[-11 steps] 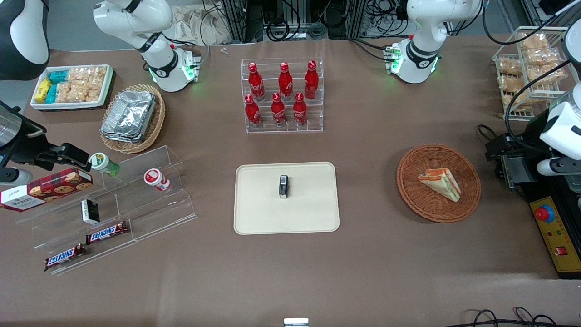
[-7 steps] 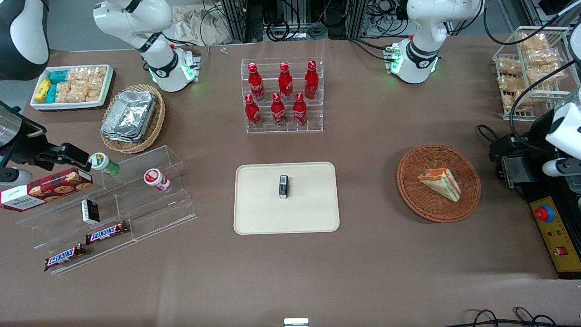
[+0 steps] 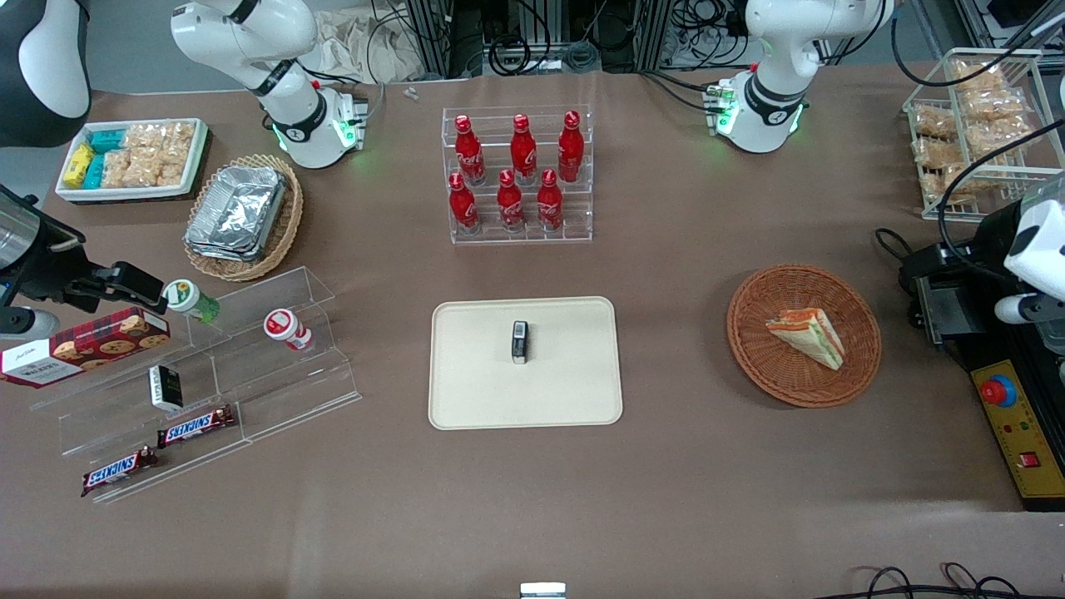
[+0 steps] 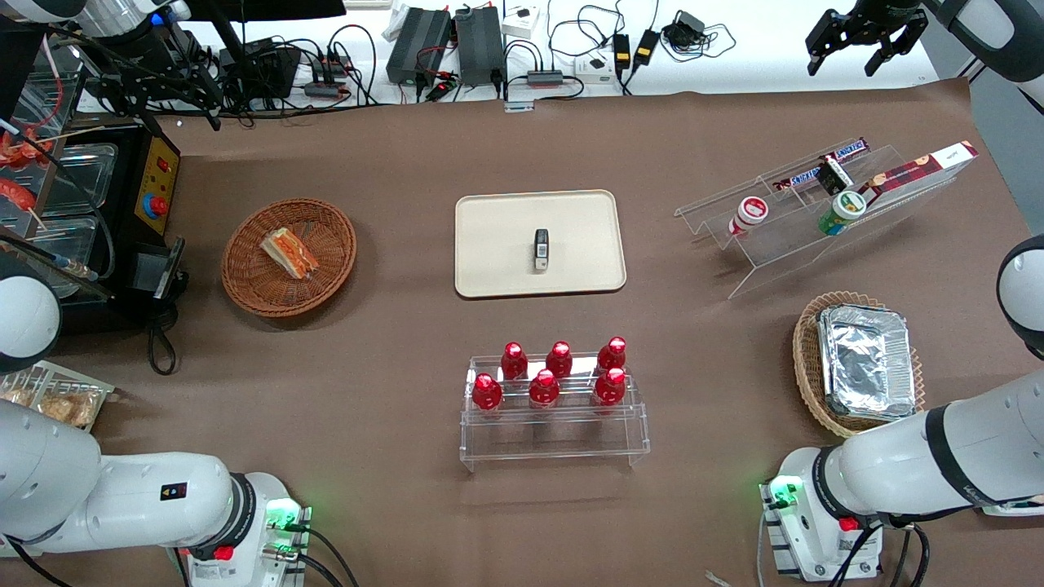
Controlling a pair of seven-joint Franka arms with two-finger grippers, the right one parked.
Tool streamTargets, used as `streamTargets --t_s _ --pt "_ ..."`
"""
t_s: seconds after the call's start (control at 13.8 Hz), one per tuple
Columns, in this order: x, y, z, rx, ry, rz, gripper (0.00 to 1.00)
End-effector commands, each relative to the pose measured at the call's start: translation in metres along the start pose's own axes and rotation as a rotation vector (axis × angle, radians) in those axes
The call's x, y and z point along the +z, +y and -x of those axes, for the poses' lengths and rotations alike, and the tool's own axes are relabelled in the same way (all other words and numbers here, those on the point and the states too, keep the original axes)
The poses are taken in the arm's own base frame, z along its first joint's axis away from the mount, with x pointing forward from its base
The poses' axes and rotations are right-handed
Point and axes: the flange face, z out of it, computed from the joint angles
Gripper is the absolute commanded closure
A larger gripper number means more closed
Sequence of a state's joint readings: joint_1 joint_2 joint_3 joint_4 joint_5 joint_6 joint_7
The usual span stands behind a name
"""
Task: Place sandwich from basket to tray
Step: 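Move the left gripper over the wrapped sandwich in the wicker basket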
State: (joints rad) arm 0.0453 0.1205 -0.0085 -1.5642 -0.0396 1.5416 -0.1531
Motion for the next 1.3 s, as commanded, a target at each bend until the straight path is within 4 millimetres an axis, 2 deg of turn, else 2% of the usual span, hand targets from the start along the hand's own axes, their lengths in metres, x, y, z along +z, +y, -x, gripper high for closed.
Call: streamTargets --t_s 0.0,0.14,0.36,0.65,0.8,1.01,1.23 --pt "0.014 -0.009 0.003 -0.188 -0.022 0.058 0.01" --pt "0.036 -0.014 0.012 -0.357 0.019 0.069 0.01" --pt "0.098 -0.019 0.035 -0.463 0.143 0.098 0.0" --pt "0.152 -0.021 0.03 -0.613 0.189 0.041 0.01" --pt "0.179 -0.003 0.023 -0.714 0.158 0.033 0.01" --pt "0.206 0.01 0.017 -0.804 0.125 0.024 0.01" --pt "0.232 0.011 0.01 -0.85 0.101 0.03 0.01"
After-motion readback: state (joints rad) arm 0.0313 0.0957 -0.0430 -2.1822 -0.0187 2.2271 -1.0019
